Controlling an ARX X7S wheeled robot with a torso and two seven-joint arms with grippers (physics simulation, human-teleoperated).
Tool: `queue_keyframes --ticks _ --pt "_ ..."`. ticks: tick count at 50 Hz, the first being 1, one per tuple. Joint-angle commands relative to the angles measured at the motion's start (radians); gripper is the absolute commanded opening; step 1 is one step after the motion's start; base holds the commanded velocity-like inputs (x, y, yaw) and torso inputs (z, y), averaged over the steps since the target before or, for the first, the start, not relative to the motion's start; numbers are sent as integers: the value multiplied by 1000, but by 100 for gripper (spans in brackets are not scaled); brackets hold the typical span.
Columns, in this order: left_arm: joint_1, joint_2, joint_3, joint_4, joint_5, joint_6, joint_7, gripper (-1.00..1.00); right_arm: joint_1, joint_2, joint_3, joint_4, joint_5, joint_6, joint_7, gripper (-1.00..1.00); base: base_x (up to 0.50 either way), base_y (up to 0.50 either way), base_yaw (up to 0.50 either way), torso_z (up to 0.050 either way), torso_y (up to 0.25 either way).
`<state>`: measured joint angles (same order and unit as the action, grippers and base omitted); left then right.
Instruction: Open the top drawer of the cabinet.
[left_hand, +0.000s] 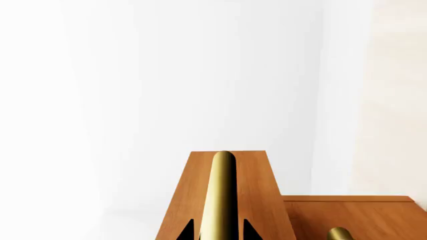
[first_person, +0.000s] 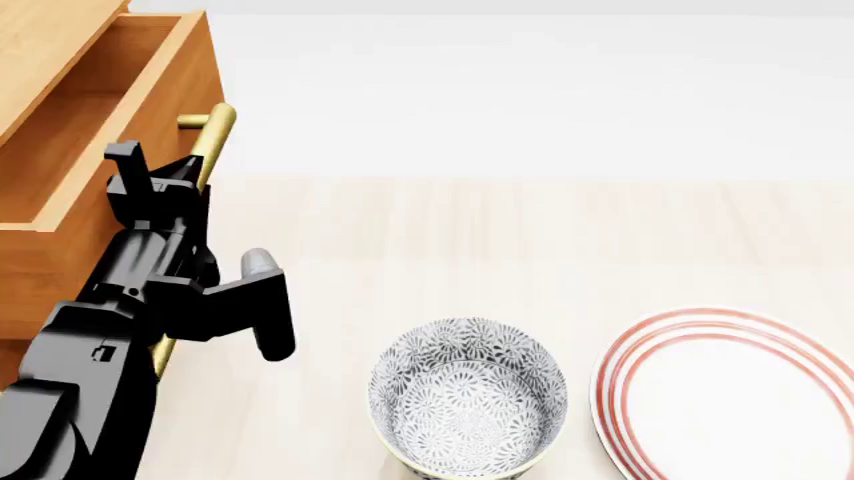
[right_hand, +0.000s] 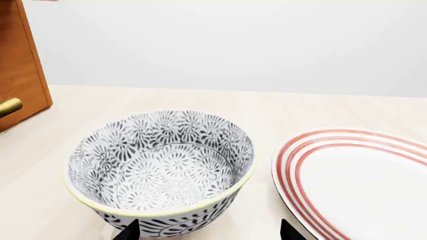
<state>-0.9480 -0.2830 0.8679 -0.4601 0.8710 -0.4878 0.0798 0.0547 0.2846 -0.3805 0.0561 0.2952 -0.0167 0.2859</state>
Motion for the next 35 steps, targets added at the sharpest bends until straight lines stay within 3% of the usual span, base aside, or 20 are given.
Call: queue_keyframes --ticks 1,29,30,35 --pt "-30 80 37 5 -22 19 47 -100 2 -13 17 -5 -12 3 -21 100 17 0 -5 0 0" --pt "-28 118 49 37 -32 22 41 -100 7 -7 2 3 -9 1 -22 100 5 0 -5 0 0" --pt "-28 117 48 38 -32 21 40 100 7 -7 2 3 -9 1 -22 100 0 0 0 0 0" --pt "-36 118 37 33 -36 8 37 100 9 -6 2 6 -4 7 -21 100 0 0 0 0 0"
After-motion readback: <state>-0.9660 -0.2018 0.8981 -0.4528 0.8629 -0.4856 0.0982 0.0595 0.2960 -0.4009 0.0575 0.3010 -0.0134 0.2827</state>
